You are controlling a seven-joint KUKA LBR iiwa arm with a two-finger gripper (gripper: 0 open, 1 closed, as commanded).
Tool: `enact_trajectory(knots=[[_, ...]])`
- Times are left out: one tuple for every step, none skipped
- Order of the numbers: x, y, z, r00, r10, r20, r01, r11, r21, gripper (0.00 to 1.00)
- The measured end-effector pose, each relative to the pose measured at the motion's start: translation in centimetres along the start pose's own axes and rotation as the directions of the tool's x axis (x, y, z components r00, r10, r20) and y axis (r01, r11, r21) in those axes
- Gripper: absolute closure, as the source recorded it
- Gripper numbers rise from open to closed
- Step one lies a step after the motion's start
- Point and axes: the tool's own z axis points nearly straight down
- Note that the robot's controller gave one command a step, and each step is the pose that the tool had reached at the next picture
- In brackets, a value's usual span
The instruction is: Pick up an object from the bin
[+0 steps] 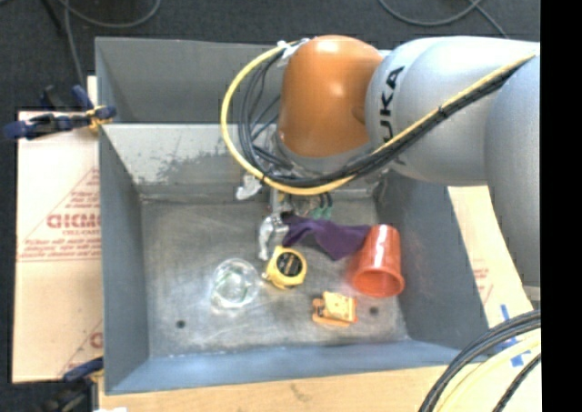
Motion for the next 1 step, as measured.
enact_trajectory(knots=[[0.63, -0.07, 0.91, 0.999, 0.054, 0.000, -0.054, 0.999, 0.000, 0.00]])
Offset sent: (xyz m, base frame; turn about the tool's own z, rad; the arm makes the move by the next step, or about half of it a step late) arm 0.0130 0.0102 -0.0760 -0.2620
